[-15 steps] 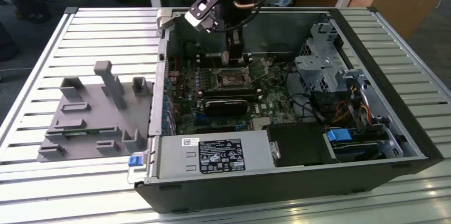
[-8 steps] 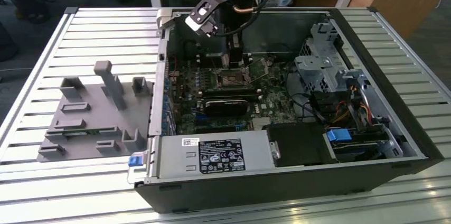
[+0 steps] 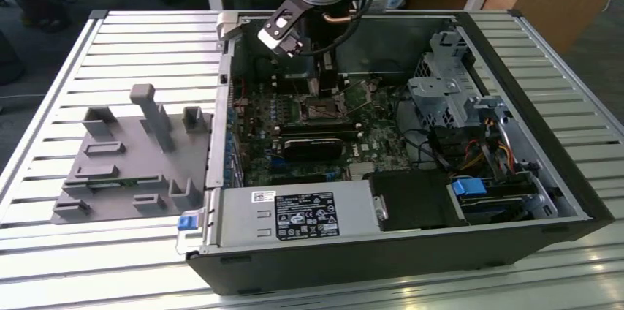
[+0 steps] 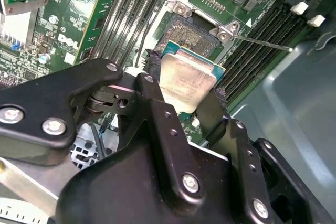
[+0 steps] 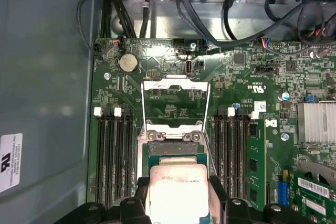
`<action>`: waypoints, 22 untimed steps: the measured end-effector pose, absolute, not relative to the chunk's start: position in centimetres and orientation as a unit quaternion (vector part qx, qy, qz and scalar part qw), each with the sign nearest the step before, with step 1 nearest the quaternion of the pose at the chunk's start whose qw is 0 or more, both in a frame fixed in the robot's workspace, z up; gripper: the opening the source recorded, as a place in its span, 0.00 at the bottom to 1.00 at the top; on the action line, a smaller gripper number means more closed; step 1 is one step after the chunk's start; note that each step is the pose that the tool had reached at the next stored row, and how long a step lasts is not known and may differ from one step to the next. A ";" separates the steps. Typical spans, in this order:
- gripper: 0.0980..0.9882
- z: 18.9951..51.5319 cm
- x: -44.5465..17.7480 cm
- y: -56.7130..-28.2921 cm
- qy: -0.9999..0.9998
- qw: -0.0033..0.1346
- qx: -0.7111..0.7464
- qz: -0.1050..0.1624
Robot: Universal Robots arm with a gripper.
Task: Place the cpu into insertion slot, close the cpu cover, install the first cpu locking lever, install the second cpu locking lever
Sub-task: 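Place the cpu into insertion slot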
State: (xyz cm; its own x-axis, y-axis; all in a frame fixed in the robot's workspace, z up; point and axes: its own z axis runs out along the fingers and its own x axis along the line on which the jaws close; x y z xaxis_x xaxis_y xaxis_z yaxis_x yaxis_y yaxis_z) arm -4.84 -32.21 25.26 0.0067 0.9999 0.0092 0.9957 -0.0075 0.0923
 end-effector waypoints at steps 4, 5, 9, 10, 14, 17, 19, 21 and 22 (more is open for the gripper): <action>0.48 24.6 -4.8 -32.1 0.704 0.030 0.709 0.036; 0.48 24.4 -4.8 -32.1 0.704 0.030 0.709 0.036; 0.48 24.0 -4.8 -32.1 0.704 0.030 0.709 0.036; 0.48 24.0 -4.8 -32.1 0.704 0.030 0.709 0.036; 0.48 23.7 -4.8 -32.1 0.704 0.030 0.709 0.036; 0.48 23.6 -4.8 -32.1 0.704 0.030 0.709 0.036; 0.48 23.6 -4.8 -32.1 0.704 0.030 0.709 0.036; 0.48 23.6 -4.8 -32.1 0.704 0.030 0.709 0.036; 0.48 23.5 -4.8 -32.1 0.704 0.030 0.709 0.036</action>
